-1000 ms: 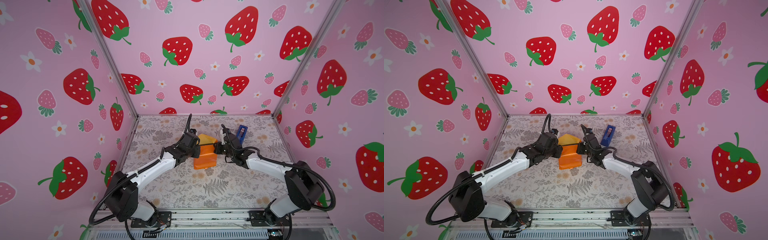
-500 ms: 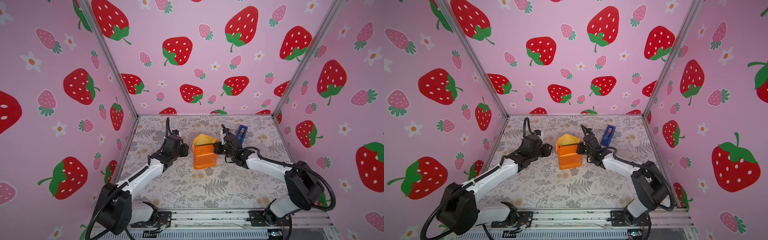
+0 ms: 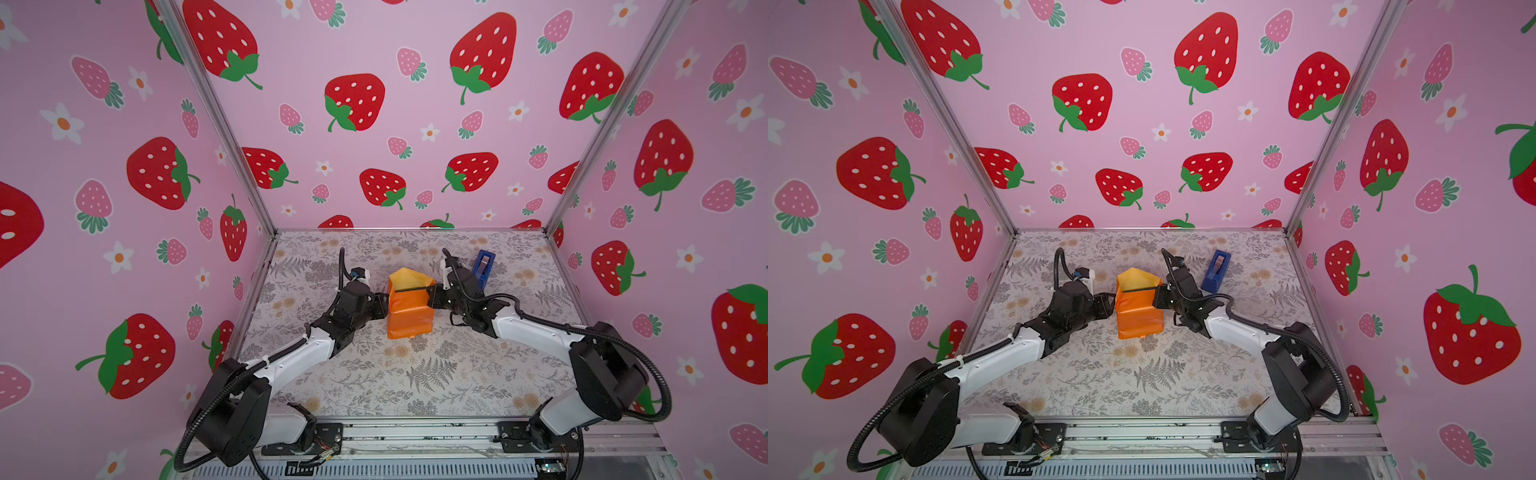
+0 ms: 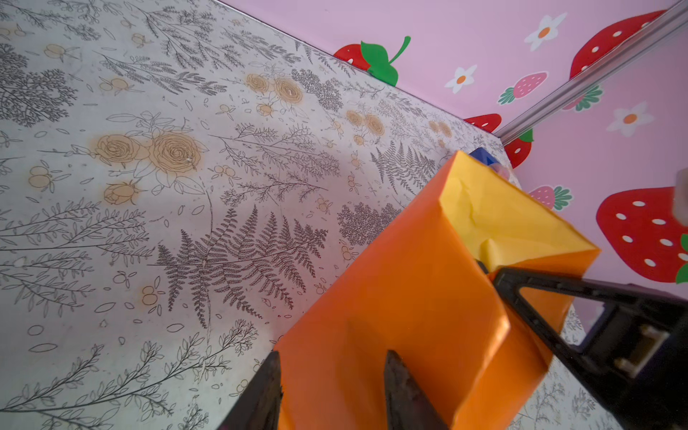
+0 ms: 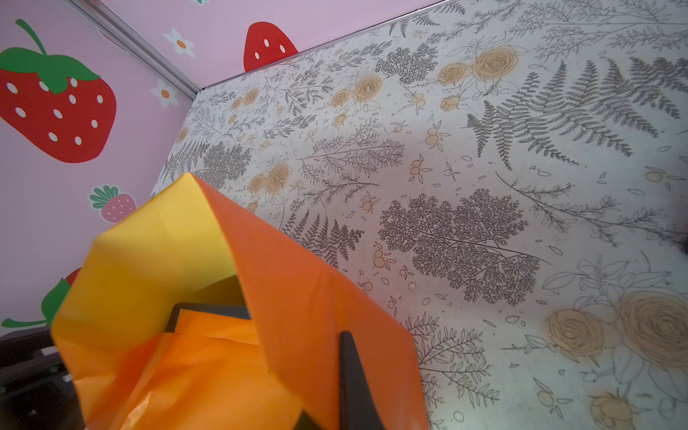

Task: Wrap a gift box in wrapping paper
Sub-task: Fold the seventh fold of the wrapping paper on the gift box.

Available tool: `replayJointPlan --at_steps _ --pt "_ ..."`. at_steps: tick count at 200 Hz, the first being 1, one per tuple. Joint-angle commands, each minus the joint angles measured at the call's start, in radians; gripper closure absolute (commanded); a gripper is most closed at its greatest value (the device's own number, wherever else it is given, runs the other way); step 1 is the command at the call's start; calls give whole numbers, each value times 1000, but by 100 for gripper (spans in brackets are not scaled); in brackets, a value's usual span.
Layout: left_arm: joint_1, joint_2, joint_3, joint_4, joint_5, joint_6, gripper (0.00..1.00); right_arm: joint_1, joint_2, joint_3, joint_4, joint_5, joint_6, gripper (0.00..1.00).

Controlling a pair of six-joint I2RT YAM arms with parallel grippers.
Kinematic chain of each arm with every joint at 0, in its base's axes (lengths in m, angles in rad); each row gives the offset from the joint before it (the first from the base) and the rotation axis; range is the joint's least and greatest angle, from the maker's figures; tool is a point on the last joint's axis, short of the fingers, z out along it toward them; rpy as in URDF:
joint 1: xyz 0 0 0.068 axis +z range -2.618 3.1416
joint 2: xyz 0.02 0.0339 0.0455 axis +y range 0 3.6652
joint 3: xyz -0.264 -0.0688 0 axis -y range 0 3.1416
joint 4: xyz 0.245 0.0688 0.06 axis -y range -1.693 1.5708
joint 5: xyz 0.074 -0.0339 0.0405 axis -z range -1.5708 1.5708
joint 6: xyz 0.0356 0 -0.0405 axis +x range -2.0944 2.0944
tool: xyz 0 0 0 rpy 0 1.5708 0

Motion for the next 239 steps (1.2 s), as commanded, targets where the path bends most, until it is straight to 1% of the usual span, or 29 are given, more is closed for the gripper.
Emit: replayJointPlan --at_steps 1,52,99,171,220,229,239 --pt "-25 -8 4 29 -66 -23 54 11 11 -24 -112 -19 16 100" --pt "-44 28 1 41 -83 -26 54 10 5 -24 -112 -20 13 100" --pt "-66 83 34 25 -60 -18 52 10 3 -26 -111 -19 13 100" --pt "-77 156 54 -11 35 -15 46 11 -1 -32 -104 -21 16 100" --pt "-77 164 39 -52 44 -12 46 11 -9 -38 -85 -31 26 100" --pt "-77 172 40 -60 49 -9 46 12 -12 -43 -73 -38 28 97" --pt "-77 178 37 -63 51 -10 46 12 -16 -42 -74 -41 36 88"
